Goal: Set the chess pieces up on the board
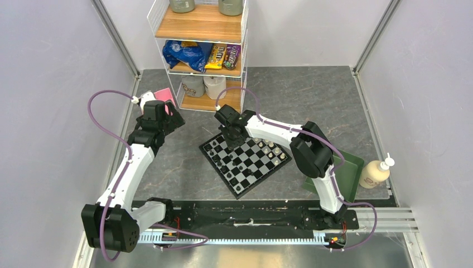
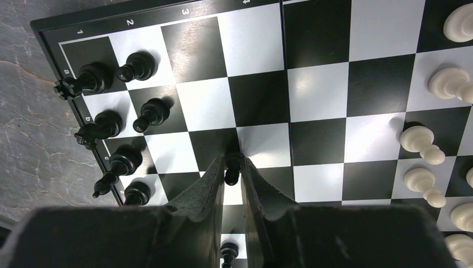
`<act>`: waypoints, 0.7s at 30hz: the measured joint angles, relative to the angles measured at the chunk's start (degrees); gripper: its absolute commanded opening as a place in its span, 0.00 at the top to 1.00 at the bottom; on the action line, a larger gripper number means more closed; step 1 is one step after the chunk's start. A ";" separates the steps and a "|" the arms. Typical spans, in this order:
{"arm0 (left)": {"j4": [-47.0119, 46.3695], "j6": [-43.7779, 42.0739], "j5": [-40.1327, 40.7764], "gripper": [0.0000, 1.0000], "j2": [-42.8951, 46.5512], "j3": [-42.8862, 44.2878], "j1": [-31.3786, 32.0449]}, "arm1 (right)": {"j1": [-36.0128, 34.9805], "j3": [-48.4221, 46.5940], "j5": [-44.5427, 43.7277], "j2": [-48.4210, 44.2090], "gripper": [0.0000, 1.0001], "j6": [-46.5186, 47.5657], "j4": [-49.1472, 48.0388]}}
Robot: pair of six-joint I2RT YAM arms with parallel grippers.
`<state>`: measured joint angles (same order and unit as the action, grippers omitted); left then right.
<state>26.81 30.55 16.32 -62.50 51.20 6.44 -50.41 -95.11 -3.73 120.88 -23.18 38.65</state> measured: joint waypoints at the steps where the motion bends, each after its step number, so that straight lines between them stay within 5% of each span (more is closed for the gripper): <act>1: 0.00 0.00 -0.02 0.00 0.00 0.00 0.00 | 0.00 0.00 0.00 0.00 0.79 0.02 0.00; 21: -0.35 0.00 -0.17 0.00 -0.02 0.00 0.00 | -4.20 -2.23 0.63 0.85 0.82 0.24 -0.15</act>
<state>26.46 30.55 16.14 -62.52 51.20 6.44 -54.61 -97.34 -3.09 121.73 -22.94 38.50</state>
